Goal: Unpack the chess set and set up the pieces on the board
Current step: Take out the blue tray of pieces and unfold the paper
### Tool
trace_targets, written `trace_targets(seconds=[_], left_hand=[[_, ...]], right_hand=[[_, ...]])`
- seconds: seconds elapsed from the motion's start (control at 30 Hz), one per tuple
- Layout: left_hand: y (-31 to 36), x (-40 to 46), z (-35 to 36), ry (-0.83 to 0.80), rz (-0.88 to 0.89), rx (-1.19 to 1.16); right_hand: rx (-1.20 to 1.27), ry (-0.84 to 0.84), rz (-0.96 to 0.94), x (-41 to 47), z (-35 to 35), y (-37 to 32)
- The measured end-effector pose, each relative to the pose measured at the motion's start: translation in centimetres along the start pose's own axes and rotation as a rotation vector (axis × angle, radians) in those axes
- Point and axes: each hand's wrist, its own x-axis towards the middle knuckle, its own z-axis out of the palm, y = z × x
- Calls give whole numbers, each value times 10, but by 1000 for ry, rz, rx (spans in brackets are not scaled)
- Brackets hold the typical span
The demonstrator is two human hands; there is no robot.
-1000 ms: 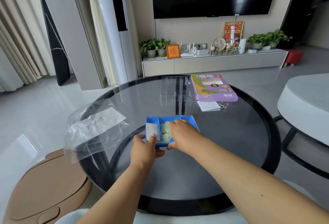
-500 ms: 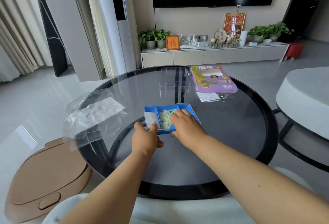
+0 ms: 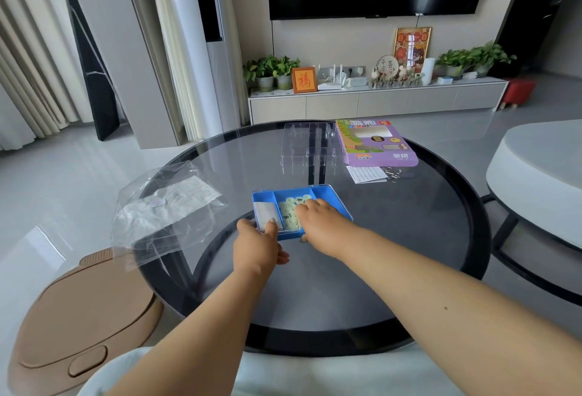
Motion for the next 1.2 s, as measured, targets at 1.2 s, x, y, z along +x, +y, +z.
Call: trace_targets(seconds=[1.2], left_hand=[[52, 16, -50, -134, -14, -131]], right_hand=[[521, 361, -21, -75, 33, 55]])
